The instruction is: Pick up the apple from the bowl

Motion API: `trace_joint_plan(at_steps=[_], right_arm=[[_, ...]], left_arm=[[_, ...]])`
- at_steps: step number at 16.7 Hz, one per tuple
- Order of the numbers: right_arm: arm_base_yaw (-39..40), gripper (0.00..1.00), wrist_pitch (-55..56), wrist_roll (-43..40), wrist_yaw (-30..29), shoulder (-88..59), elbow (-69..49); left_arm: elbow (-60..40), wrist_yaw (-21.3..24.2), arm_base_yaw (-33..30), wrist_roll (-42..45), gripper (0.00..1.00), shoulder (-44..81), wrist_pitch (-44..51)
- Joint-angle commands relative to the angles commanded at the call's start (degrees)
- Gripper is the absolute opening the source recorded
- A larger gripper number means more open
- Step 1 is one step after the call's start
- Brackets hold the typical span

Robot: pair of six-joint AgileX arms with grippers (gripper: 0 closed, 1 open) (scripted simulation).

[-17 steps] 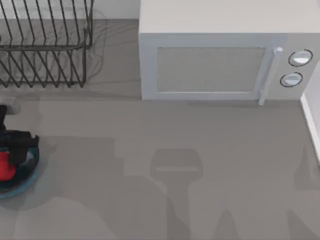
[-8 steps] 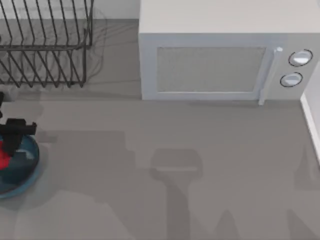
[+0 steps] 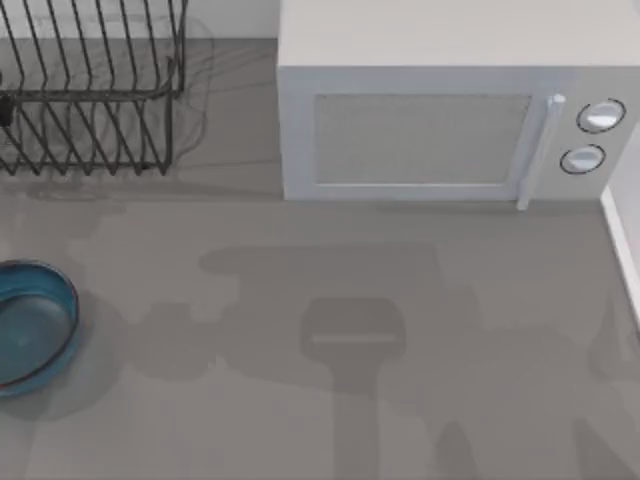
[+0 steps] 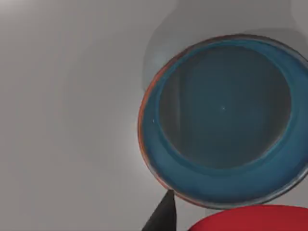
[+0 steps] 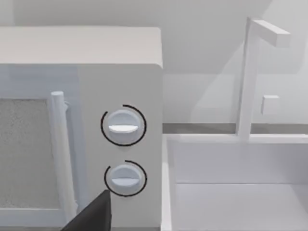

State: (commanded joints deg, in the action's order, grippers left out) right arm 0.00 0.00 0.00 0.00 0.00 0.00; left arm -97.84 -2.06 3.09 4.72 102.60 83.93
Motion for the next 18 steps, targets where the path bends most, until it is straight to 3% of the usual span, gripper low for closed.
trace_joint_plan(at_steps=[5,12,15,18], right_arm=[[0.0,1.00,0.0,0.0,0.0,0.0,0.0],[0.0,1.00,0.0,0.0,0.0,0.0,0.0],[0.0,1.00,0.0,0.0,0.0,0.0,0.0],[0.0,1.00,0.0,0.0,0.0,0.0,0.0]], left_arm=[[-13.7,0.0,-0.2,-0.3,0.00,-2.1,14.2],[-15.1,0.0,-0.1,-0.3,0.00,-2.2,15.5],[-18.0,0.3,-4.1,-4.3,0.00,1.8,14.9],[-23.2,0.8,-13.0,-13.1,0.00,9.8,13.3]])
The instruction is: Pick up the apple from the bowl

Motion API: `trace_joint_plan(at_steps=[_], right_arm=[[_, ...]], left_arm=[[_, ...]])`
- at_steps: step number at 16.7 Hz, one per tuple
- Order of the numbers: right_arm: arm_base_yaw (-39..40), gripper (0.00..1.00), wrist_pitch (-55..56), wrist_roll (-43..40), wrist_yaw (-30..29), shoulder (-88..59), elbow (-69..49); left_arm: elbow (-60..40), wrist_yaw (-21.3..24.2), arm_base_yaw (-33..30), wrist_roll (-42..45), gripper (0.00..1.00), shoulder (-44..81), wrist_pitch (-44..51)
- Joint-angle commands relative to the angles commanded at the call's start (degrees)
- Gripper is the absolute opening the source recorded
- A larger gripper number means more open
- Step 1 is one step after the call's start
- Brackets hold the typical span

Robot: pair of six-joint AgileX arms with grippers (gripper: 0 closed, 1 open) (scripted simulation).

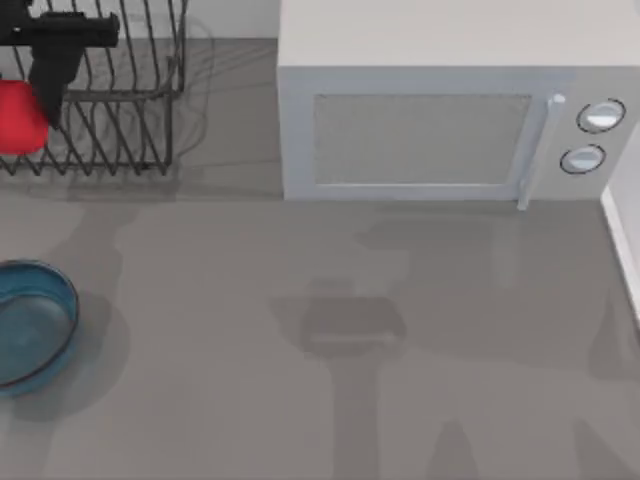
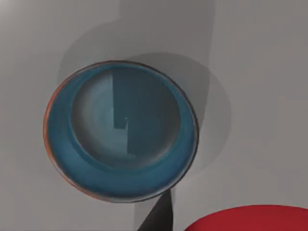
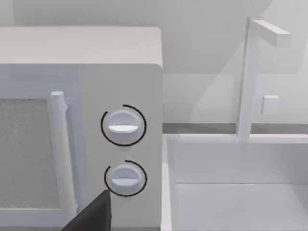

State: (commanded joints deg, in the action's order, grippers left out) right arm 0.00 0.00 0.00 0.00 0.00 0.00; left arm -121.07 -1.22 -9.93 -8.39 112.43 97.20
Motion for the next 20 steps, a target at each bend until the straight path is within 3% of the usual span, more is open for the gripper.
trace_joint_plan(at_steps=[4,7,14,20], right_arm=[[0.0,1.00,0.0,0.0,0.0,0.0,0.0],[0.0,1.00,0.0,0.0,0.0,0.0,0.0],[0.0,1.00,0.0,0.0,0.0,0.0,0.0],[0.0,1.00,0.0,0.0,0.0,0.0,0.0]], left_arm=[[-7.2,0.9,-14.7,-14.5,0.00,11.6,-3.1],[-10.7,1.3,-20.9,-20.7,0.00,17.2,-5.0],[-10.2,1.4,-21.7,-21.5,0.00,18.1,-6.2],[5.3,1.5,-22.0,-21.3,0.00,17.1,-20.4]])
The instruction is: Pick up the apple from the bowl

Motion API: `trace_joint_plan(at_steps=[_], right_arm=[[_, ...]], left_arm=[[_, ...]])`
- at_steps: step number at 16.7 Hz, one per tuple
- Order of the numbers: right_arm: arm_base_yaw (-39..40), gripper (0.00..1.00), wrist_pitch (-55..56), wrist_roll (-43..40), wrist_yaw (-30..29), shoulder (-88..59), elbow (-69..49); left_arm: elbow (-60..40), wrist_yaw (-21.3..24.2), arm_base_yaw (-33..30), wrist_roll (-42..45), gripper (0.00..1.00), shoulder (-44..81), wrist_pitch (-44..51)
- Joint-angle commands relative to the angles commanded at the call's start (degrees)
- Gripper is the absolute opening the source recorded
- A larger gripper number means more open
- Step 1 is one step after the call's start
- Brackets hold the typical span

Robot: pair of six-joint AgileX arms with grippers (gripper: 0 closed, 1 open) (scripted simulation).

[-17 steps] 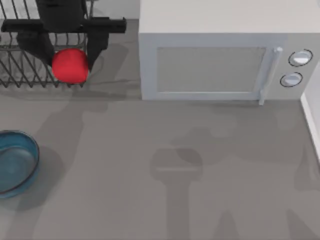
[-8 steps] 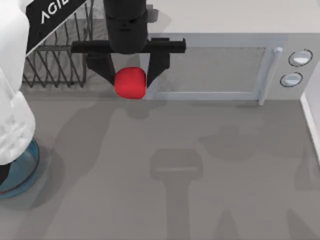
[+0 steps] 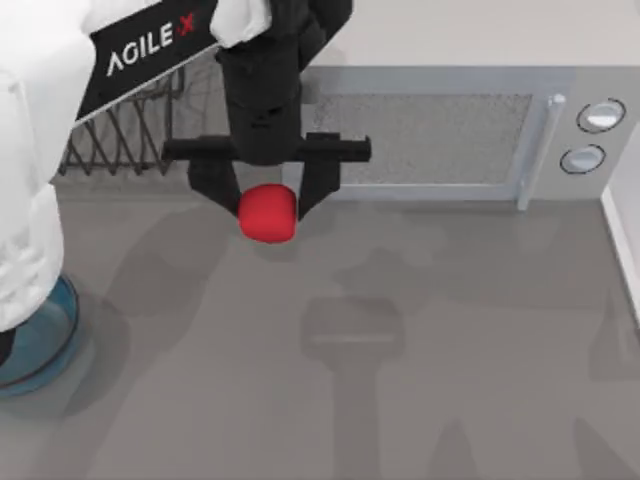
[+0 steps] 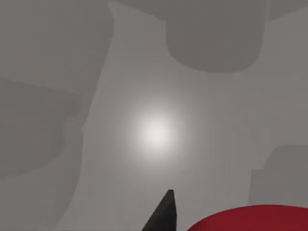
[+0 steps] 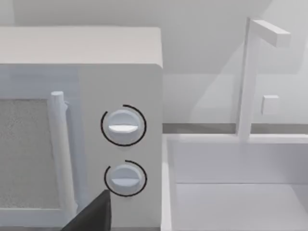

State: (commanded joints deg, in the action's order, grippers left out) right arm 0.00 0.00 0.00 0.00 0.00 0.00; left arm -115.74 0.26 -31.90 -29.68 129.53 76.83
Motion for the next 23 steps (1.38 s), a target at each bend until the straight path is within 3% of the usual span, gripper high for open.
trace_joint_plan(at_steps=[4,9,22,23], right_arm=[[0.0,1.00,0.0,0.0,0.0,0.0,0.0],[0.0,1.00,0.0,0.0,0.0,0.0,0.0],[0.0,1.00,0.0,0.0,0.0,0.0,0.0],[0.0,1.00,0.0,0.0,0.0,0.0,0.0]], left_arm=[[9.4,0.0,0.2,-0.2,0.00,-0.3,-9.8],[10.8,-0.1,0.3,-0.2,0.00,-0.2,-11.1],[10.8,-0.1,0.3,-0.2,0.98,-0.2,-11.1],[10.8,-0.1,0.3,-0.2,1.00,-0.2,-11.1]])
